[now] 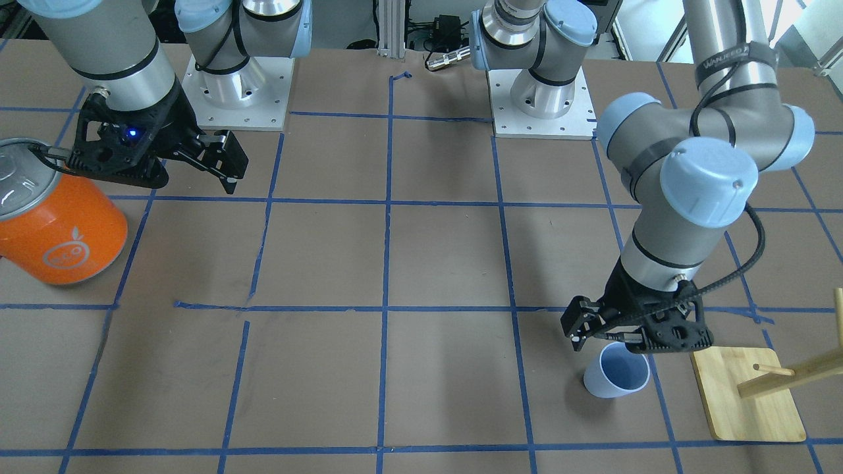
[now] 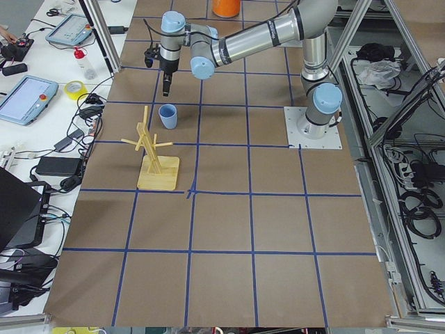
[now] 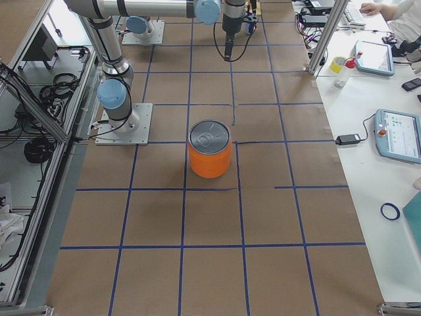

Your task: Flip cup

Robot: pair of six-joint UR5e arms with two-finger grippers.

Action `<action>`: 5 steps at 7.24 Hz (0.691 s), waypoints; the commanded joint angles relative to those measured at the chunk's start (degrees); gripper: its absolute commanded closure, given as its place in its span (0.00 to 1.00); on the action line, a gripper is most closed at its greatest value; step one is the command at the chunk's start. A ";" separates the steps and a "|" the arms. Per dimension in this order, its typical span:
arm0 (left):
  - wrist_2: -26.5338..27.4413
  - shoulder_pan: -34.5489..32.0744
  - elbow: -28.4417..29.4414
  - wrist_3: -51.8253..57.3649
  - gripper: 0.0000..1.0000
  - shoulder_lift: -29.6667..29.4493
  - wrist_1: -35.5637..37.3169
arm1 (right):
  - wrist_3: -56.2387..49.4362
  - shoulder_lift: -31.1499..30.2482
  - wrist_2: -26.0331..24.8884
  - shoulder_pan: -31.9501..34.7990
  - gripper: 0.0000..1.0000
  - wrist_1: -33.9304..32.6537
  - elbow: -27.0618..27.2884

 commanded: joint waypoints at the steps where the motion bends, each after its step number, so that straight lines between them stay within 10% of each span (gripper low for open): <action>1: -3.72 -0.18 0.57 -0.14 0.00 8.82 -13.17 | 0.03 -0.10 0.01 0.00 0.00 -0.22 0.14; 5: -2.78 -0.79 0.76 0.03 0.00 21.32 -29.04 | 0.47 -1.06 0.89 0.00 0.00 -0.22 -0.04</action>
